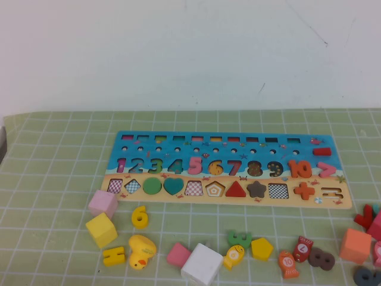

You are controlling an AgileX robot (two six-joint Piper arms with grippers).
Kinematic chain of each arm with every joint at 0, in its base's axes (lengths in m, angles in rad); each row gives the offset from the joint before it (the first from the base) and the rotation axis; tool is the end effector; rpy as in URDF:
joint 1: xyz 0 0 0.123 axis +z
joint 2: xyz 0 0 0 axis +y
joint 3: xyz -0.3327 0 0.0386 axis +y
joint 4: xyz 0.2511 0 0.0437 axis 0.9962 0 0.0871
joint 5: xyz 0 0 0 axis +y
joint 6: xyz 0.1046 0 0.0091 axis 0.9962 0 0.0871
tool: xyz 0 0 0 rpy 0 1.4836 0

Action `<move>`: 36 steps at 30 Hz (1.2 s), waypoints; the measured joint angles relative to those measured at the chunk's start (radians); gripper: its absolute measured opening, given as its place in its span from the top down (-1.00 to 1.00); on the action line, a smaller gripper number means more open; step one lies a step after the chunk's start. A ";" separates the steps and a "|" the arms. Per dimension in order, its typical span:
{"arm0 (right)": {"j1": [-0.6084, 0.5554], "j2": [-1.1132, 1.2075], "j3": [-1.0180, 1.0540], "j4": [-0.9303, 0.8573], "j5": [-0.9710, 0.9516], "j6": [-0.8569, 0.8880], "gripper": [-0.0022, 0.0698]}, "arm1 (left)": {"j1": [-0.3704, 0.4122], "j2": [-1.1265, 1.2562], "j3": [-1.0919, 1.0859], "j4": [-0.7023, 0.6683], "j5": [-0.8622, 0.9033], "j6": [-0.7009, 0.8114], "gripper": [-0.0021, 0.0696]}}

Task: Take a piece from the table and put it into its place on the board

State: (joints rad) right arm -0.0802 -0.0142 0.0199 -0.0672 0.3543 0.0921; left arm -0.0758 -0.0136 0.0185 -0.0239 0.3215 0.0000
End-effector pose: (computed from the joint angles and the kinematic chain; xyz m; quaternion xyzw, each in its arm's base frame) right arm 0.0190 -0.0040 0.1709 0.0505 0.7948 -0.0247 0.6042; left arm 0.0200 -0.0023 0.1746 0.0232 0.7861 -0.0334 0.6168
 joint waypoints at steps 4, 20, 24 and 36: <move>0.000 0.000 0.000 0.000 0.000 0.000 0.95 | 0.000 0.000 0.000 0.000 0.000 0.000 0.95; 0.000 0.000 0.000 -0.002 0.000 0.000 0.95 | 0.000 0.000 0.000 0.000 0.000 0.000 0.95; 0.000 0.000 0.000 -0.002 0.000 0.000 0.95 | 0.000 0.000 0.000 0.000 0.000 0.000 0.95; 0.000 0.000 0.000 -0.002 0.000 0.000 0.95 | 0.000 0.000 0.000 0.002 -0.032 0.000 0.95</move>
State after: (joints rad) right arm -0.0802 -0.0142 0.0199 -0.0694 0.3543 0.0921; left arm -0.0758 -0.0136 0.0185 -0.0218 0.2896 0.0000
